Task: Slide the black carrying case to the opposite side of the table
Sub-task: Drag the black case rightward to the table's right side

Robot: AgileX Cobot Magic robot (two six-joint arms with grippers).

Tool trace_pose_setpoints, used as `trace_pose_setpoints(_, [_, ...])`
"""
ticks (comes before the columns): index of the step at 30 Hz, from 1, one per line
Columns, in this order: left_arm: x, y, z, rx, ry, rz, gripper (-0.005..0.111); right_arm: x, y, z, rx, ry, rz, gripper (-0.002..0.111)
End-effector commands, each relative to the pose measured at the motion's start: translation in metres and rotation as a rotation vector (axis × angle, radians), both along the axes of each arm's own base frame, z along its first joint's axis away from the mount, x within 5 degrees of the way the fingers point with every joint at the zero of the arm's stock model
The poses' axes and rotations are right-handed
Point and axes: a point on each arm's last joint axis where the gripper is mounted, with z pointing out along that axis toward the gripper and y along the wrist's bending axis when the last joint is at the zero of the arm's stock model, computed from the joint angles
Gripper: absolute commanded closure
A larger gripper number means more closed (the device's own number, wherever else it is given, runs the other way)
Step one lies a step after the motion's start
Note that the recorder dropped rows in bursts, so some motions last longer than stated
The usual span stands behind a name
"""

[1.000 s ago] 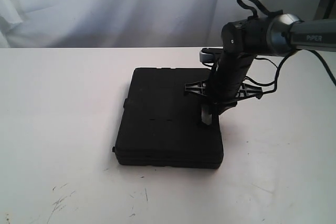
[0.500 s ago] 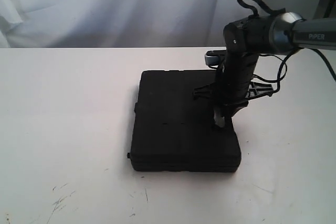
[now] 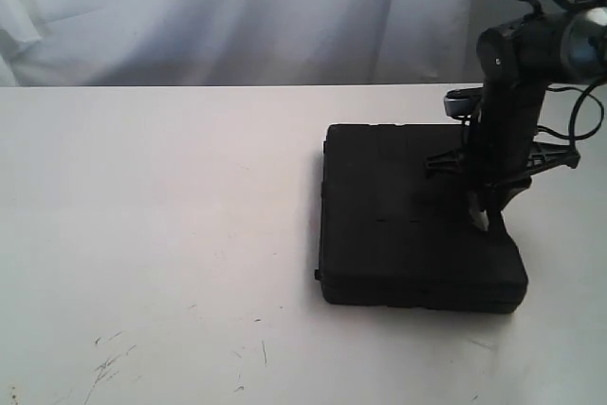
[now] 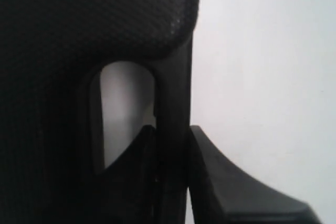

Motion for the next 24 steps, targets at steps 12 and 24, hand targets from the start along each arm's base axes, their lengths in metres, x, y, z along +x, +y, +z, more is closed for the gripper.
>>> trace_pose_setpoints(12, [0.000,0.000,0.000,-0.003,-0.015,0.002,0.107,0.013,-0.071,0.004,-0.034,-0.036,0.010,0.108])
trace_pose_setpoints(24, [0.000,0.000,0.000,-0.003,-0.015,0.002,0.107,0.013,-0.074,0.003,0.001,-0.024,-0.004,0.108])
